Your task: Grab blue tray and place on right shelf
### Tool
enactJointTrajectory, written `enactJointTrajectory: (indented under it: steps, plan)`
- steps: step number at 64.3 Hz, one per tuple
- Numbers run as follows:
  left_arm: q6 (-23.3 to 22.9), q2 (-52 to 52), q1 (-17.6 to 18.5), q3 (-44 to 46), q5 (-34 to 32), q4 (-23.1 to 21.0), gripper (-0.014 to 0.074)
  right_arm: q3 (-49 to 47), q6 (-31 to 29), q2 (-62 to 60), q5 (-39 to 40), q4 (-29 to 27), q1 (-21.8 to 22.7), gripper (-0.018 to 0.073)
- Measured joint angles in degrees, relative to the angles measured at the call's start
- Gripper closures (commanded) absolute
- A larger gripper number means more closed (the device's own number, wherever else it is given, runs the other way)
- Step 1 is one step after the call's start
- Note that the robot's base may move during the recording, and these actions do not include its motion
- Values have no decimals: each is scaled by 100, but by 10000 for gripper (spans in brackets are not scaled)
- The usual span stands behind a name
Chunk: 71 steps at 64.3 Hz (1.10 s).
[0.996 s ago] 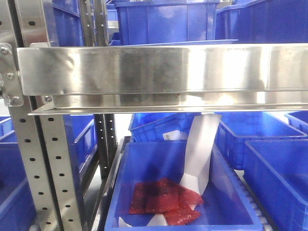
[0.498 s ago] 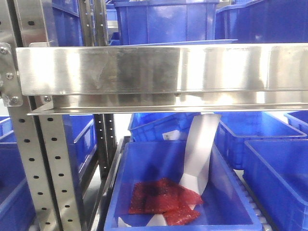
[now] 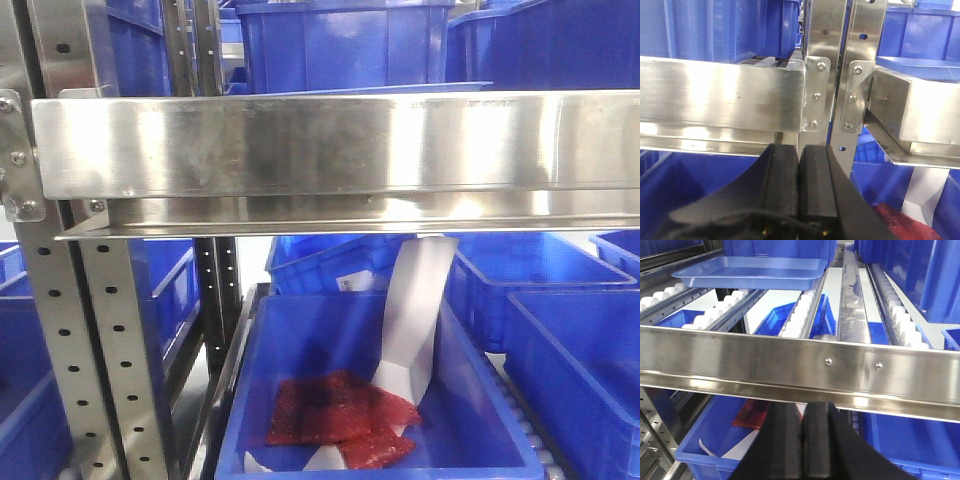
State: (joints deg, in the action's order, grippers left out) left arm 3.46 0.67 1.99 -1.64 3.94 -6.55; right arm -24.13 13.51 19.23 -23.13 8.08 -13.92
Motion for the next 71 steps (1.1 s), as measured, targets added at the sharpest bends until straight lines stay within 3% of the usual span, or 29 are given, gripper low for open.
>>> enactJointTrajectory:
  steps: [36,51,60,71]
  plan:
    - [0,0,0,0,0,0,645,337,-149,-193,84,101,76,501]
    - [0,0,0,0,0,0,645,1007,-1351,-938,200,-1035,898,501]
    - [0,0,0,0,0,0,645,1540,-1570,-1427,708,-1422,1453,501]
    - [0,0,0,0,0,0,645,2330,-1584,-1928,1621,-1515,1594,501]
